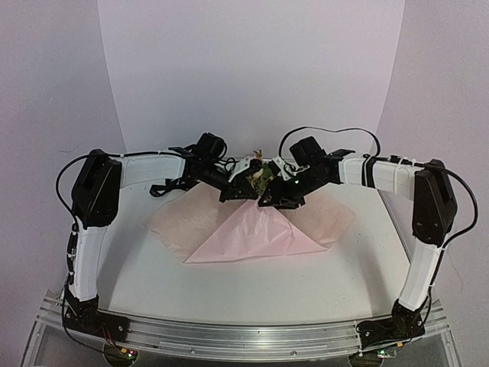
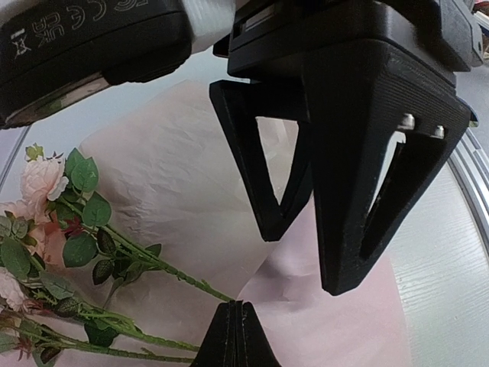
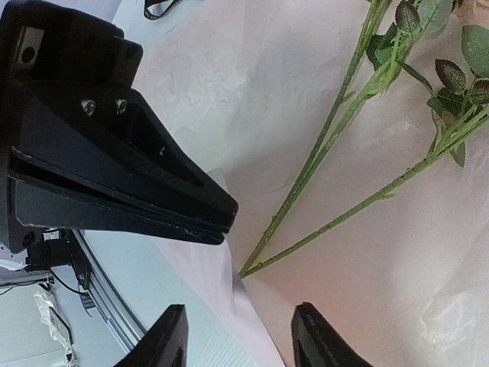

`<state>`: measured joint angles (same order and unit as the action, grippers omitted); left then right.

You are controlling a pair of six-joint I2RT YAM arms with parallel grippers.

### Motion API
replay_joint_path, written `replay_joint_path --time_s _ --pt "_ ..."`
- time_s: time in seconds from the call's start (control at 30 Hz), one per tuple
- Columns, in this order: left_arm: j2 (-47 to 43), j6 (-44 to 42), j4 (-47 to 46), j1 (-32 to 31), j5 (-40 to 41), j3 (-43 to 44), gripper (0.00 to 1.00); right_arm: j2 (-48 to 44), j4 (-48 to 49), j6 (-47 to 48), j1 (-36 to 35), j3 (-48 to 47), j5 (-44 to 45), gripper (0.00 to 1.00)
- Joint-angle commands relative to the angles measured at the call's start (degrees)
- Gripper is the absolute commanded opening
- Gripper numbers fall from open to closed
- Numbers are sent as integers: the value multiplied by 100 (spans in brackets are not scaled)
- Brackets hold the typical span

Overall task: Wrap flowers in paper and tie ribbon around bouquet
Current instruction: Fold the bottom corner of the flattened wrapping paper at the center of the board.

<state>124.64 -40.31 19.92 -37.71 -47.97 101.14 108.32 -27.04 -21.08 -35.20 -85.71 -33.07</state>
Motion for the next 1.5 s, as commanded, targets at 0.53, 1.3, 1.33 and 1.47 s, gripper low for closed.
replay_joint_path --time_s 0.53,1.3,1.33,1.47 --pt "-926 3614 -2829 466 1159 -847 56 324 -14 115 -27 -331 1959 0" --pt "245 7299 -2937 1005 -8 -1333 53 -385 1102 -669 -271 678 2451 0" --pt "284 7344 -2916 1006 15 -1427 53 -491 1146 -691 -337 763 2445 0" --pt "354 7431 -2644 1012 350 -1673 53 -760 1224 -771 -562 1003 2437 0"
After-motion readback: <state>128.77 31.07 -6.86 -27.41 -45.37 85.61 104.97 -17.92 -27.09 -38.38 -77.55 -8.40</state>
